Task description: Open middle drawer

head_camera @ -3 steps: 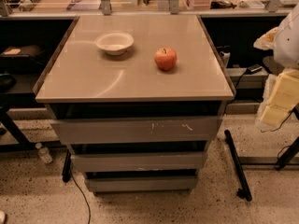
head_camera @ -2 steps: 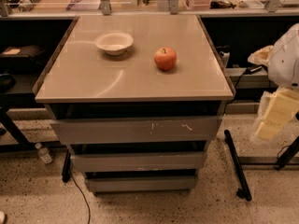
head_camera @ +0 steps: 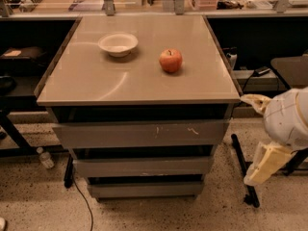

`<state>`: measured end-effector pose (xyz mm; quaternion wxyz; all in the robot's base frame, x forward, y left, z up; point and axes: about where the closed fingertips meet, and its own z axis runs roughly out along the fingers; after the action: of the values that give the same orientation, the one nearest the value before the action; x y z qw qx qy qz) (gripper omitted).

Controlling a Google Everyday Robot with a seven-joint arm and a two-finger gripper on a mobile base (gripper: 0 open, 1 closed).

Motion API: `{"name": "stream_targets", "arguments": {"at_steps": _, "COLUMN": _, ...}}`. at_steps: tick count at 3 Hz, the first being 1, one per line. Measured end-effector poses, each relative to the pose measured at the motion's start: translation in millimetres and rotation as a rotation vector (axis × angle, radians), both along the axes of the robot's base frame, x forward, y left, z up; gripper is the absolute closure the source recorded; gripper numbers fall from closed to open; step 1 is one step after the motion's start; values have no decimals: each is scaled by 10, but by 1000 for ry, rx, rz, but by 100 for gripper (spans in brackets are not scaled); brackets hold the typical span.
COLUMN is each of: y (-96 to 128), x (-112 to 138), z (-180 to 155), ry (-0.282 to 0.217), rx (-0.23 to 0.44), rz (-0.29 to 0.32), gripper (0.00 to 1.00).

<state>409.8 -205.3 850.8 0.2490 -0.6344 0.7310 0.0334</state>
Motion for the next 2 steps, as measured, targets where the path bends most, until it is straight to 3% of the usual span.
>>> {"name": "stream_targets", "arguments": {"at_steps": 1, "y": 85, "x": 24, "z": -714, "ry": 4, "rx": 57, "rz": 39, "gripper": 0}}
{"name": "stream_targets", "arguments": {"at_steps": 2, "y": 94, "x": 19, "z": -724, "ry": 6, "rx": 58, "rz": 41, "gripper": 0}}
